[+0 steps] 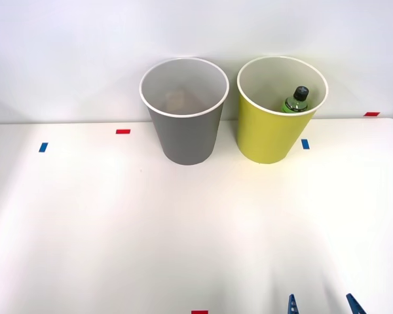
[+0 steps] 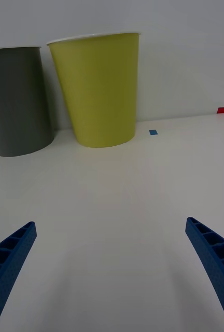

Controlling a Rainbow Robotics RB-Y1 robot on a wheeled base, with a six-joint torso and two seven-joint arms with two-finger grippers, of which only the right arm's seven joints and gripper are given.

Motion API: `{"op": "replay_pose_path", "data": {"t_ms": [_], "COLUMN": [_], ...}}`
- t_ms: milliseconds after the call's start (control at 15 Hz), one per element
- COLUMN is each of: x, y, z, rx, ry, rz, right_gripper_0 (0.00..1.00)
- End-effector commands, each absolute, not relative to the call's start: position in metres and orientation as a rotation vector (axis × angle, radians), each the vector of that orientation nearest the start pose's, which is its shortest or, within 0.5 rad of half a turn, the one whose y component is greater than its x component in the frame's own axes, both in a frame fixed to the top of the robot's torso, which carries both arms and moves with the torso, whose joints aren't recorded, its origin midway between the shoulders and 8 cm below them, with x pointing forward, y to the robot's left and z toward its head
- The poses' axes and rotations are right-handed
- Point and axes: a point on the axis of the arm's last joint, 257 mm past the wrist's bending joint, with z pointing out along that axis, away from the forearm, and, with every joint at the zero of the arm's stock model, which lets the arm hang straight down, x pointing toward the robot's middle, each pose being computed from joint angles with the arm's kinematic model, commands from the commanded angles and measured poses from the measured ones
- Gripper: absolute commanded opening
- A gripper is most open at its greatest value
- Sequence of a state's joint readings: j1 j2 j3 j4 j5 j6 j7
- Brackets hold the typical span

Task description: Put cans in the gray bin, plastic bottles in the light green bin

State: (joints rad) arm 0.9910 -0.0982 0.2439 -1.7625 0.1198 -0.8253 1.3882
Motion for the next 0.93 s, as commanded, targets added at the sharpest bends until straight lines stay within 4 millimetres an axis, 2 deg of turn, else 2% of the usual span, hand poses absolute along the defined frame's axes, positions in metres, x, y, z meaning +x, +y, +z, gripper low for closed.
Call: {"op": "replay_pose_path", "data": {"t_ms": [67,933], "x": [0.2155,0.2155], "y": [-0.2152,-0.2152], "z": [-0.2876,-0.2876], "rx": [0.052,0.052], "ry": [1.506,1.506], "rz": [0.086,0.086], "right_gripper_0": [1.0,1.0]}}
